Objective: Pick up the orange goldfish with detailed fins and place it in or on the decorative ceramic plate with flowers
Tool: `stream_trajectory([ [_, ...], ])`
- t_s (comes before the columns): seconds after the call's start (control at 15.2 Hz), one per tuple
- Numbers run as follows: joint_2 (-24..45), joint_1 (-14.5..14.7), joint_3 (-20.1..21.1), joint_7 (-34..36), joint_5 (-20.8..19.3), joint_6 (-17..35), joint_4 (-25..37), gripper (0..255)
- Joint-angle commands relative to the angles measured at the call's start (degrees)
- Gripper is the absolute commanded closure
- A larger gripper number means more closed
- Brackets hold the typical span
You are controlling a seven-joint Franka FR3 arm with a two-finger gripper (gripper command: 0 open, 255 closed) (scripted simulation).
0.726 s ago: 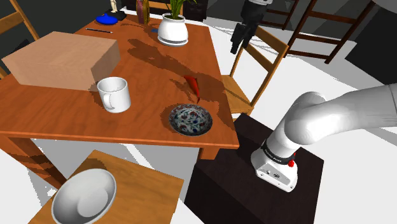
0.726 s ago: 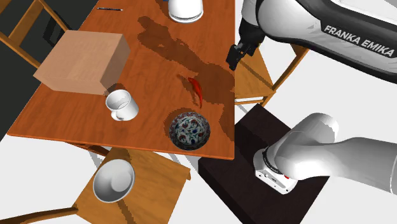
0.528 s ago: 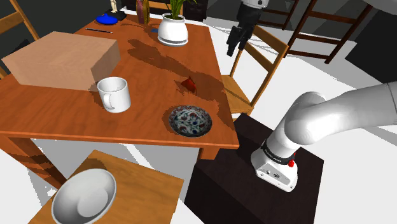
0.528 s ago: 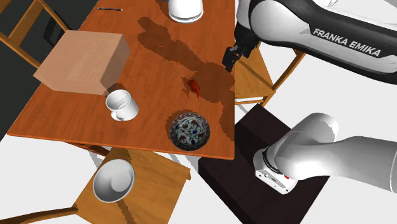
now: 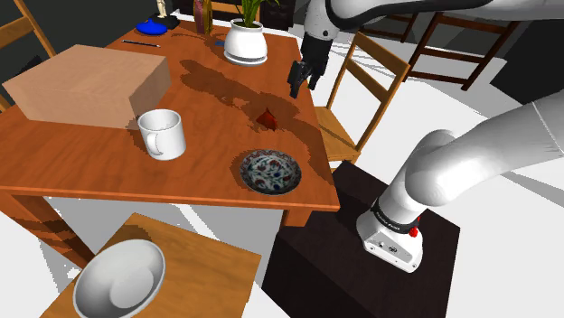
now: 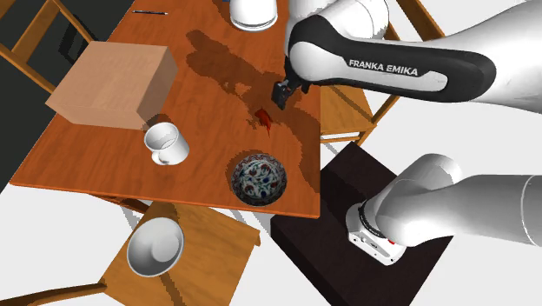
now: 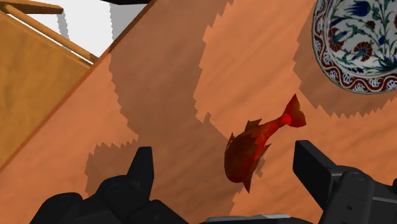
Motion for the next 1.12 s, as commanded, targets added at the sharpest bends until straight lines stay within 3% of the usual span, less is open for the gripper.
stream_trajectory([
  [0.0, 2.86, 0.56, 0.80, 1.31, 0.96, 3.16, -0.18, 0],
  [0.4, 13.98, 1.82, 2.46, 3.97, 3.16, 12.49, 1.78, 0],
  [1.06, 17.01, 1.98, 2.70, 3.89, 3.38, 18.73, -1.42, 0],
])
